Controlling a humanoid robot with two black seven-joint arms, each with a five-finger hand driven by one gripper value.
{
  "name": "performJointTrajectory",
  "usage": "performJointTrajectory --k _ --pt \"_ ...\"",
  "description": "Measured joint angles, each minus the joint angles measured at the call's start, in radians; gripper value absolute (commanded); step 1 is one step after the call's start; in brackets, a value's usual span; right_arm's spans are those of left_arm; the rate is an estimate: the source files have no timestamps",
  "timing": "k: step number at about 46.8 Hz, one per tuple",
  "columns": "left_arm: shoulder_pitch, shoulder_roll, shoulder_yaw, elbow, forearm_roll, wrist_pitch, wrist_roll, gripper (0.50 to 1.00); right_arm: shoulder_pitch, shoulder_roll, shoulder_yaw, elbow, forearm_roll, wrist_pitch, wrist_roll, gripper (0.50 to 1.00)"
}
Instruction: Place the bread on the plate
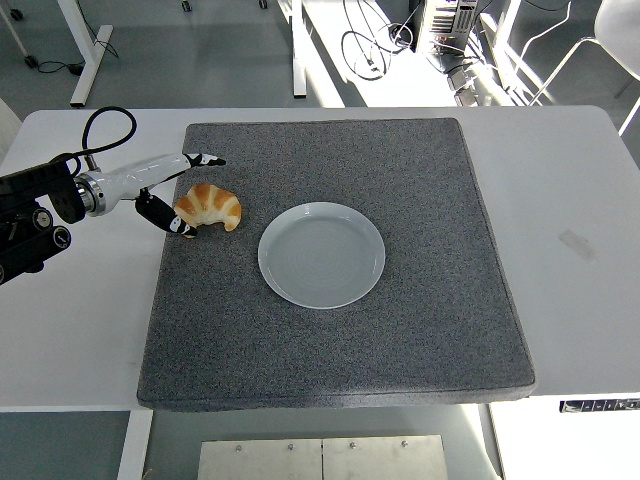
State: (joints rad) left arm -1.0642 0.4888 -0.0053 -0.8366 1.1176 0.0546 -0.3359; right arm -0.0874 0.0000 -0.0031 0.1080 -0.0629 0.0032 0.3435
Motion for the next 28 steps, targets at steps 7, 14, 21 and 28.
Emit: performJointTrajectory --k 7,14,21,28 --pt "0.008 -0.021 0.001 0.018 0.001 0.008 -0.005 0.978 0.001 0.0 0.0 0.0 0.0 0.0 0.0 1.0" --pt "0.011 -0.052 0.002 0.067 0.001 0.022 -0.006 0.971 0.0 0.0 0.0 0.0 0.0 0.0 0.0 1.0" --pt "0.011 -0.058 0.033 0.08 0.0 0.055 -0.006 0.919 0.0 0.0 0.0 0.0 0.0 0.0 0.0 1.0" --pt "0.009 -0.071 0.068 0.105 -0.003 0.087 -0.006 0.796 0.0 0.0 0.0 0.0 0.0 0.0 0.0 1.0"
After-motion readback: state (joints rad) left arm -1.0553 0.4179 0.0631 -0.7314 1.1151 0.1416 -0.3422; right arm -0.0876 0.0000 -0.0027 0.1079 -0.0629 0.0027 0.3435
